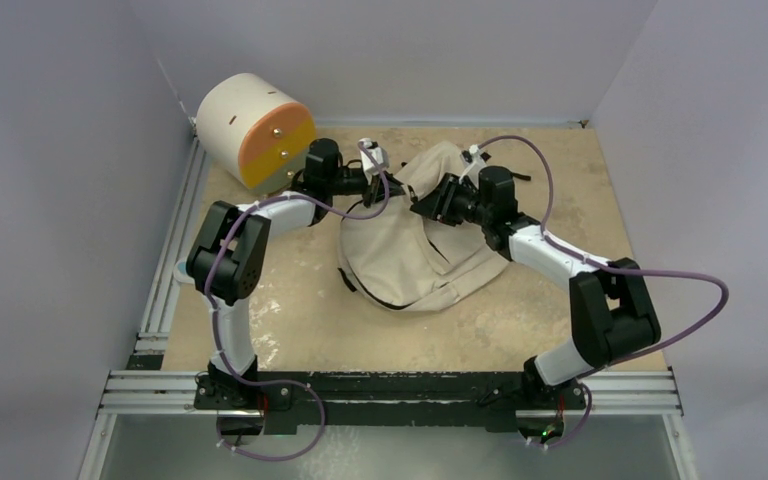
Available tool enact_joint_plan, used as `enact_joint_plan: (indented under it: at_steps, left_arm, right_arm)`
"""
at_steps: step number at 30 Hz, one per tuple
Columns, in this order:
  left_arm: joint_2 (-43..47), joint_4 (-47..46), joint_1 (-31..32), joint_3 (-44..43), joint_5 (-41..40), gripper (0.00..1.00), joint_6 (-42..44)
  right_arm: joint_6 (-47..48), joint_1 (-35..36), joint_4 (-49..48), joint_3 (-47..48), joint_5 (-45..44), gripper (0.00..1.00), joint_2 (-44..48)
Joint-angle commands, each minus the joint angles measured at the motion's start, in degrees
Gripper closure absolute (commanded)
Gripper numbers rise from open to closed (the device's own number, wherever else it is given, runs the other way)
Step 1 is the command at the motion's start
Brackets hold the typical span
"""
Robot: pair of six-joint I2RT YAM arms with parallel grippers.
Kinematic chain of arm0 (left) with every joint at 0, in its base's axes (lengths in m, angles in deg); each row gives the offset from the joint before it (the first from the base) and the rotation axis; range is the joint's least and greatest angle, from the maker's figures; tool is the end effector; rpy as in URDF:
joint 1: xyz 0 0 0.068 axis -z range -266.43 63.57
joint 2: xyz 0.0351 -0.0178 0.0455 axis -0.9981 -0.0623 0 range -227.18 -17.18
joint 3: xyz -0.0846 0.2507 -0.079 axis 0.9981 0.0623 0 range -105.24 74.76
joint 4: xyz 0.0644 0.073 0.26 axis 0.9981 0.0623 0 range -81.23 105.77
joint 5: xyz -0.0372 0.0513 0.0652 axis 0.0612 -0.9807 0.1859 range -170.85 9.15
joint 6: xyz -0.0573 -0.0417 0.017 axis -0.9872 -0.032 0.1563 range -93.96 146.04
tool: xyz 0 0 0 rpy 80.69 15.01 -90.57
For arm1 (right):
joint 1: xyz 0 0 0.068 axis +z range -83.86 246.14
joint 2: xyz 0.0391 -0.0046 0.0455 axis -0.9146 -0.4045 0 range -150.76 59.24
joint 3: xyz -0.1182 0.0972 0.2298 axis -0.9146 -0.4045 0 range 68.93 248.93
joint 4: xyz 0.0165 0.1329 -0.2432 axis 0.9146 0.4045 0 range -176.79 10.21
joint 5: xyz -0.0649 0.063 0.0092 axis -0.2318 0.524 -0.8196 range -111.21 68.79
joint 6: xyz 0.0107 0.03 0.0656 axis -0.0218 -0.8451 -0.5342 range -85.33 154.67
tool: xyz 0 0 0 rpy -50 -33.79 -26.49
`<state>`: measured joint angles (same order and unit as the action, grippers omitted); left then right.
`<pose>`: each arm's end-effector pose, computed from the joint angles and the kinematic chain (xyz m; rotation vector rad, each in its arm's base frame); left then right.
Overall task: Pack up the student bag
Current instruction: Zip the student bag at the center of the board.
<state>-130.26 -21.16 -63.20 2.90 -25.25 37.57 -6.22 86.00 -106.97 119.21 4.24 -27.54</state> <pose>0.4100 -0.2304 0.2106 1.1658 1.3526 -0.9966 0.3439 0.1520 0.2365 0.0318 1.9884 1.1247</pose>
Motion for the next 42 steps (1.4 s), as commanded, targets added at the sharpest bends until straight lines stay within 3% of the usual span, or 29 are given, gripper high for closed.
enact_joint_plan:
  at_steps: [1, 7, 12, 16, 21, 23, 26, 29, 33, 39, 42]
  left_arm:
    - [3.5, -2.5, 1.2, -0.3, 2.3, 1.0, 0.8]
    - [3.6, -2.5, 1.3, -0.2, 2.5, 1.0, 0.8]
    - [3.7, -2.5, 1.3, 0.0, 2.3, 1.0, 0.9]
    - [3.4, -3.1, 1.3, 0.0, 1.3, 1.0, -0.1]
    - [3.5, -3.4, 1.3, -0.3, 0.9, 0.73, -0.4]
    - [3.6, -3.4, 1.3, -0.4, 2.0, 0.52, 0.1]
    - [3.4, -2.5, 1.2, -1.2, 3.4, 0.47, 0.4]
    - [2.4, -0.5, 1.2, -3.0, 4.7, 0.51, 1.2]
    - [1.3, 1.8, 1.2, -5.0, 5.4, 0.68, 1.8]
    - [1.6, 3.4, 1.0, -5.4, 6.1, 0.75, 3.4]
    - [1.6, 4.7, 0.7, -6.0, 5.9, 0.97, 4.1]
  right_arm:
    - [1.2, 0.0, -2.3, 3.2, 1.7, 0.64, -0.8]
    - [1.2, -0.1, -1.9, 3.8, 2.1, 0.78, -1.6]
    - [1.3, -0.1, -1.3, 3.8, 1.4, 0.98, -1.0]
    - [2.1, 0.0, 0.2, 3.9, 0.6, 1.0, 0.1]
    - [3.3, 0.0, 1.5, 4.6, 0.8, 1.0, 0.3]
    - [3.7, 0.0, 1.8, 5.0, 1.2, 1.0, 0.1]
    - [3.9, -0.1, 2.0, 5.2, 1.5, 1.0, 0.2]
    - [4.2, 0.0, 2.5, 5.4, 1.9, 1.0, 0.1]
    - [4.9, 0.0, 3.7, 5.6, 1.9, 1.0, 0.4]
    - [6.3, 0.0, 5.4, 4.9, 0.7, 1.0, 1.2]
    - [6.9, -0.1, 5.9, 4.3, 0.5, 1.0, 1.7]
